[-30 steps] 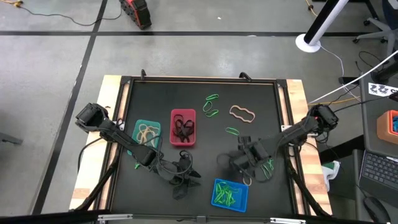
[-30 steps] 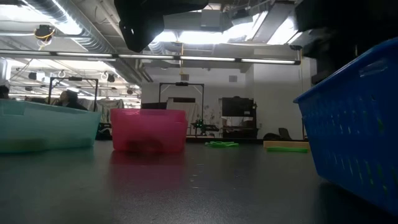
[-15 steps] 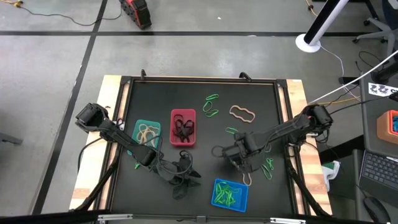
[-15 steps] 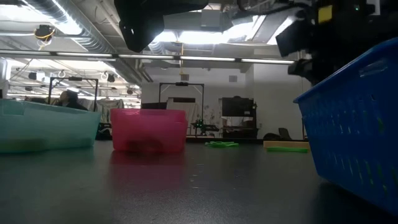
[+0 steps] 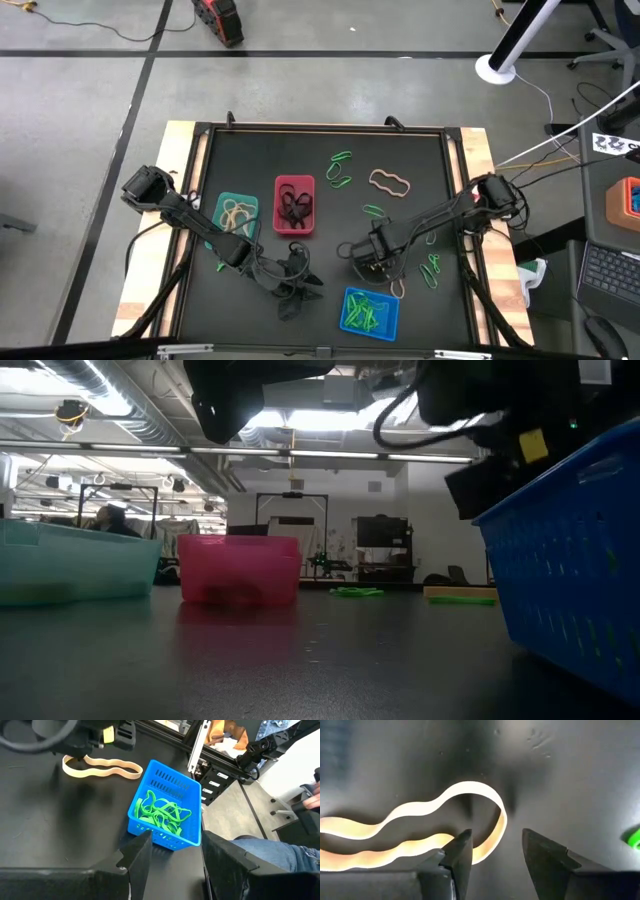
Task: Sort rubber bands into baskets
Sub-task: Put the light yellow rubber band into the light blue bin
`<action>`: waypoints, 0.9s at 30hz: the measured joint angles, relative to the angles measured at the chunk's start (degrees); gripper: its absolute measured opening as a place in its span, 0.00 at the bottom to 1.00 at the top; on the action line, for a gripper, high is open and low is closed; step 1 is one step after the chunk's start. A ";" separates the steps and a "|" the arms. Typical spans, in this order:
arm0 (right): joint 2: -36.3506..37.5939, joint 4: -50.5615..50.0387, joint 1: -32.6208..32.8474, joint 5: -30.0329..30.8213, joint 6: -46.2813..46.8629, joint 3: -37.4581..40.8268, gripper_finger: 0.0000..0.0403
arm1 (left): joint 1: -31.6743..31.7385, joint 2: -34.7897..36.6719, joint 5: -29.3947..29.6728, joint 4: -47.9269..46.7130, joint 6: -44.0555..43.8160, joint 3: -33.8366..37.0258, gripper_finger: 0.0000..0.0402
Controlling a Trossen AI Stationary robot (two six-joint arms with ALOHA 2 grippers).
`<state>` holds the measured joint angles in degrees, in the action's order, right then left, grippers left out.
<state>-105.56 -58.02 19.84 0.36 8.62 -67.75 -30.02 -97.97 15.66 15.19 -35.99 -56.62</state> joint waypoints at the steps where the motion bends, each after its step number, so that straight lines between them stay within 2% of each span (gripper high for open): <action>1: -0.49 0.00 0.00 0.02 -0.49 0.00 0.42 | 0.02 0.00 0.00 0.00 0.00 0.00 0.43; 5: -1.84 -0.02 0.00 0.00 -2.81 0.02 0.41 | 0.02 0.00 0.00 0.01 0.00 0.00 0.43; 8: -2.12 -0.02 0.00 0.00 -3.12 0.02 0.36 | 0.00 0.00 0.00 0.01 0.00 0.00 0.43; 16: -2.12 -0.08 0.00 0.00 -3.05 0.02 0.03 | 0.01 0.00 0.00 0.00 0.00 0.00 0.43; 20: -2.12 -0.02 0.00 0.00 -2.81 0.02 0.05 | 0.02 0.00 0.00 0.01 0.00 0.00 0.43; 24: -2.12 -0.04 -0.11 0.00 -2.81 0.01 0.01 | 0.14 0.00 0.00 0.08 0.00 0.00 0.43; 27: -2.12 -0.13 -0.11 0.01 -2.81 -0.85 0.02 | 0.35 0.00 0.07 0.10 1.02 0.00 0.43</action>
<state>-107.68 -58.15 19.73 0.37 5.80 -68.60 -29.67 -97.97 15.73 15.29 -34.97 -56.62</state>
